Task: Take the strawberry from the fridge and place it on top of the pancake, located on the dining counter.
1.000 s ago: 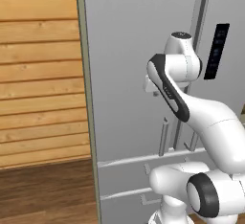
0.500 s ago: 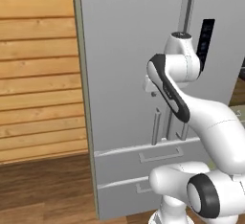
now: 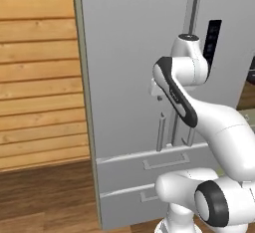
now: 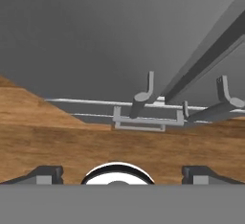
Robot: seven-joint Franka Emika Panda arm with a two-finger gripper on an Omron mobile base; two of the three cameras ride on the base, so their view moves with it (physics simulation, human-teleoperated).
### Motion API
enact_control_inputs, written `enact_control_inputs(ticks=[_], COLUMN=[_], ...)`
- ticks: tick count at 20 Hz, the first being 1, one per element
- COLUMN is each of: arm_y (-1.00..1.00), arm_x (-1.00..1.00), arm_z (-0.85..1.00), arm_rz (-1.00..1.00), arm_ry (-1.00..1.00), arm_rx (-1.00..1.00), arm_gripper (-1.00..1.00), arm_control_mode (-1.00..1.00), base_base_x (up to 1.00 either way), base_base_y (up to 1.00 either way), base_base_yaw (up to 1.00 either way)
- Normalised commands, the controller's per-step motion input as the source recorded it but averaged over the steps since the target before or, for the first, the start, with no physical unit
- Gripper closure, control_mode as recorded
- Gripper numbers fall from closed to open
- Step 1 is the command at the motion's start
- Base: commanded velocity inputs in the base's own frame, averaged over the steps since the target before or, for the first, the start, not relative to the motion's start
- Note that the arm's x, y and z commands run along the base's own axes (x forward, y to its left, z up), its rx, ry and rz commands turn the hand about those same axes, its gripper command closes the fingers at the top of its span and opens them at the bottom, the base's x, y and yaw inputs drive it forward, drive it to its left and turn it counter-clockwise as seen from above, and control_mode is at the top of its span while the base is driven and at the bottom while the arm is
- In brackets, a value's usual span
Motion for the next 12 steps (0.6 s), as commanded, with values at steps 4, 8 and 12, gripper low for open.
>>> enact_control_inputs(ticks=[4, 8, 12], arm_y=[0.00, 0.00, 0.00], arm_x=[0.00, 0.00, 0.00], arm_z=[0.00, 0.00, 0.00], arm_rz=[0.00, 0.00, 0.00], arm_ry=[0.00, 0.00, 0.00], arm_rx=[0.00, 0.00, 0.00], arm_gripper=[-1.00, -1.00, -1.00], arm_control_mode=[1.00, 1.00, 1.00], base_base_x=[-0.05, -0.13, -0.02], base_base_y=[-0.58, -0.50, -0.43], base_base_yaw=[-0.01, -0.04, -0.03])
